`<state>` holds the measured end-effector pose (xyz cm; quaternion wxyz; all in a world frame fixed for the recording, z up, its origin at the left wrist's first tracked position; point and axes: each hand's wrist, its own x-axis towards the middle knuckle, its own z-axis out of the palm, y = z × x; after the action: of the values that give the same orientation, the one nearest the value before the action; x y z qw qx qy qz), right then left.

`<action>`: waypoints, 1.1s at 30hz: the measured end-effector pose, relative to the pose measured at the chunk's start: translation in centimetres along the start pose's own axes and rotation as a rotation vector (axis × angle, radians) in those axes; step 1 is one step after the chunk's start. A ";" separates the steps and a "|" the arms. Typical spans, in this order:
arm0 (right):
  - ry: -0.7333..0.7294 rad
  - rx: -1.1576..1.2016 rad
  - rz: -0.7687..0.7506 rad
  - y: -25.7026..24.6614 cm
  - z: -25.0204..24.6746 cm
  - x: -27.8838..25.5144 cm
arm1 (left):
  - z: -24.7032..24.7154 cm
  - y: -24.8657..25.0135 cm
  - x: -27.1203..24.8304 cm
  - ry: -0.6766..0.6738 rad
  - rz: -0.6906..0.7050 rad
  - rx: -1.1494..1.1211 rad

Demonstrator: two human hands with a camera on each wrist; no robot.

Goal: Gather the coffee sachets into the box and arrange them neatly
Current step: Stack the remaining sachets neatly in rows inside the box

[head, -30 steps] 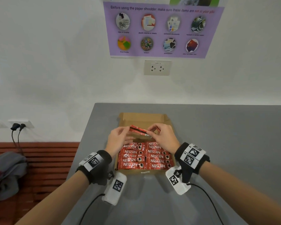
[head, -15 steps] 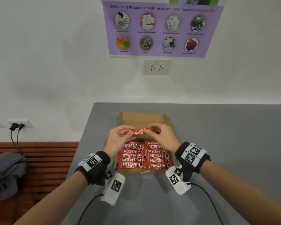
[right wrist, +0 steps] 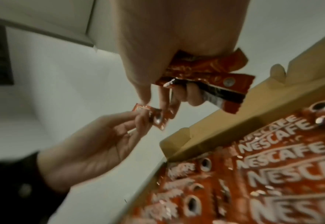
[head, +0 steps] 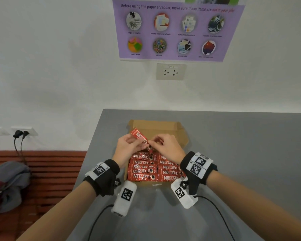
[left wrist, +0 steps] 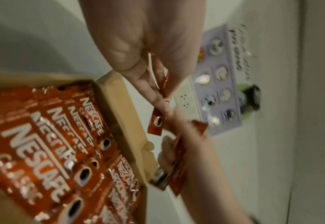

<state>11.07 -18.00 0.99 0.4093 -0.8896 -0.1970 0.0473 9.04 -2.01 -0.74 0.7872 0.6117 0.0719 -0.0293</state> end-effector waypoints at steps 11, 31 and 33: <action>-0.075 -0.118 0.125 1.5 0.2 0.8 | -2.2 -1.3 0.6 0.096 0.091 0.418; -0.053 -0.225 0.221 2.5 2.2 2.6 | -3.3 -3.9 1.7 0.000 0.365 1.240; -0.060 -0.226 0.220 2.6 2.2 2.6 | -3.3 -3.9 1.8 -0.003 0.353 1.259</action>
<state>13.76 -16.90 -2.22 0.2929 -0.9443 -0.1148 0.0961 10.07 0.31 -5.56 0.2716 0.9584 -0.0615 0.0630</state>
